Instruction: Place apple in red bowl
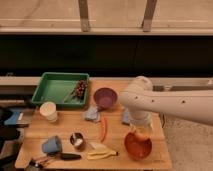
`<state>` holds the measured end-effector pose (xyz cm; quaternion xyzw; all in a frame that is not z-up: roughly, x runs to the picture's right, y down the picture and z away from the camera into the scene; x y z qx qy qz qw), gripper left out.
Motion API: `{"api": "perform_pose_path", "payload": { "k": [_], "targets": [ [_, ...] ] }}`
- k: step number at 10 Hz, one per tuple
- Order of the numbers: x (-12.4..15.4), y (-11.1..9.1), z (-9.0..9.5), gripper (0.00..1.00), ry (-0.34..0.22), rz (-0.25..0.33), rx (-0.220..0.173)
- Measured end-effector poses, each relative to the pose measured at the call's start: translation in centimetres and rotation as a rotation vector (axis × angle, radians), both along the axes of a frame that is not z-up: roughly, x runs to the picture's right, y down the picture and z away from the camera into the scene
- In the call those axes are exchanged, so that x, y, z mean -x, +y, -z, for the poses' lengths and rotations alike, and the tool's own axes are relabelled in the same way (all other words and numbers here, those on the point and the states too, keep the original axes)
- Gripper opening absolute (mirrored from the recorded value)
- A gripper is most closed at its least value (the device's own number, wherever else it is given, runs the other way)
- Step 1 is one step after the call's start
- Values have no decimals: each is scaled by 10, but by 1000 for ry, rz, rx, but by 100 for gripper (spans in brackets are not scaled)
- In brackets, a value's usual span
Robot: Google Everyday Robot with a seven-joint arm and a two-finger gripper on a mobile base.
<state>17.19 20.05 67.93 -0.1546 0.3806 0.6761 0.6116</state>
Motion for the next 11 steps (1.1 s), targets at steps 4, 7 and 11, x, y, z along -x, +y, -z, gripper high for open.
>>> {"api": "perform_pose_path", "payload": {
  "k": [4,7,11],
  "targets": [
    [7,15,-5,25,23,18,45],
    [2,29,-8,55,34,-7,86],
    [-2,40,-11,80,16,-33,117]
  ]
}}
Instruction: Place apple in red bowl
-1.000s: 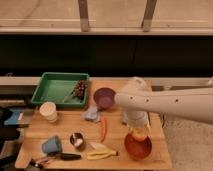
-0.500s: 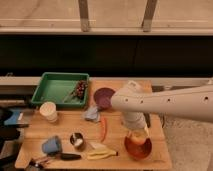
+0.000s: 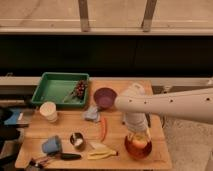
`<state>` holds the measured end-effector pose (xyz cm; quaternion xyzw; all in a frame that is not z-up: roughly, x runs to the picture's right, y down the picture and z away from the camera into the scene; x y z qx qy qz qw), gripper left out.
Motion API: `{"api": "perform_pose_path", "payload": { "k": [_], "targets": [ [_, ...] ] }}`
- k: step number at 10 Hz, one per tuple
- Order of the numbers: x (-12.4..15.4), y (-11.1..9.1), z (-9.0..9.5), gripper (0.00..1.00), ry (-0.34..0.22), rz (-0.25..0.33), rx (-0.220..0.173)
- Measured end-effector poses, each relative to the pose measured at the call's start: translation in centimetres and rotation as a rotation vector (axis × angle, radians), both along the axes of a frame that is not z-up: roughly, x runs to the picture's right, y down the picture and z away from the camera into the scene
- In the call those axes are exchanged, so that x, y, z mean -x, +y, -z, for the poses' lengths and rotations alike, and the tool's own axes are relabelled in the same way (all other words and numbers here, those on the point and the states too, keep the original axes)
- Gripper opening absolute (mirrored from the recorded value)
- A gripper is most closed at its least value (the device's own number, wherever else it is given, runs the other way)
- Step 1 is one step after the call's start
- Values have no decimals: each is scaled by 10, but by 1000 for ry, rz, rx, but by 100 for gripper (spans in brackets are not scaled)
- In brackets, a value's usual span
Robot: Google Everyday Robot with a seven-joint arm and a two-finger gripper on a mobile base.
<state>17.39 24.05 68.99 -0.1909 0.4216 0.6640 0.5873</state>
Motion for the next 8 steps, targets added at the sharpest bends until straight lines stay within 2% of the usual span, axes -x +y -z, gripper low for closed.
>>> {"api": "perform_pose_path", "payload": {
  "k": [3,4,7,8],
  "targets": [
    [1,-2,1,80,-10,-5,-6],
    [2,-6,3,80,-16,-4,-24],
    [5,-29,10,80,-16,9,-113],
    [4,-28,10,80,-15,10,-113]
  ]
}}
